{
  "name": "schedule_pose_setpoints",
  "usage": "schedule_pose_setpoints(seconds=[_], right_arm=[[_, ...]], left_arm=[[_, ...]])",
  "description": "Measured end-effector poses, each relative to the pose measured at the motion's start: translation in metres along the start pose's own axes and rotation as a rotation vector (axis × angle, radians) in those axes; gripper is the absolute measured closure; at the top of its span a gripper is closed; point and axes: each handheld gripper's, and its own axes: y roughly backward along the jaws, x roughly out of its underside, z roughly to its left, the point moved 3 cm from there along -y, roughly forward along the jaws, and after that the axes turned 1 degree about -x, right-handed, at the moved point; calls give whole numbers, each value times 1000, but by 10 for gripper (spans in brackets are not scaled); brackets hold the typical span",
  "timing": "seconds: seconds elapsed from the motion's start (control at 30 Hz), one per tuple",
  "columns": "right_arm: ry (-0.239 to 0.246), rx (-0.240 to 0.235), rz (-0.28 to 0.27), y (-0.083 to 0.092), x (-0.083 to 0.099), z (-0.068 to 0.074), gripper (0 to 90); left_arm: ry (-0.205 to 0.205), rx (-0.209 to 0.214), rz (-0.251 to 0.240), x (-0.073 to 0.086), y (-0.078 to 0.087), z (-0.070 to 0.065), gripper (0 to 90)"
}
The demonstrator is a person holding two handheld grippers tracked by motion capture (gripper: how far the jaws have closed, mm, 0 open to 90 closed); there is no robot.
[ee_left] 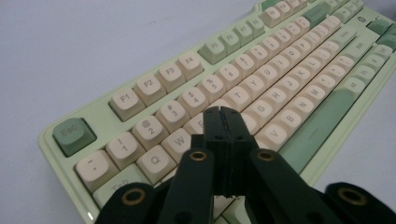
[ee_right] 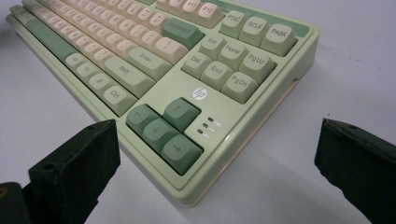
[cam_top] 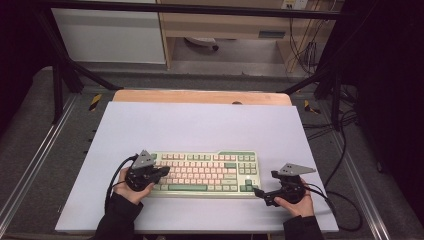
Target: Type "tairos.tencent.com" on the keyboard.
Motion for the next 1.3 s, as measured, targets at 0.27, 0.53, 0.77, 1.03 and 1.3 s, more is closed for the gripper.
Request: schedule_pose_setpoints(seconds=[0.27,0.53,0.77,1.03,1.3], right_arm=[[-2,1,0,-1,0,0,7],[-3,0,1,0,0,0,8],[-2,0,1,0,0,0,7],[-3,-3,-4,-1,0,1,15],[2,-17,-25,-1,-5,5,40]], left_arm=[[20,-17,6,10,6,8,900],[28,-23,23,16,3,11,900],[31,-29,27,19,0,13,900],[27,-32,24,19,0,12,900],[32,-9,1,14,6,10,900]])
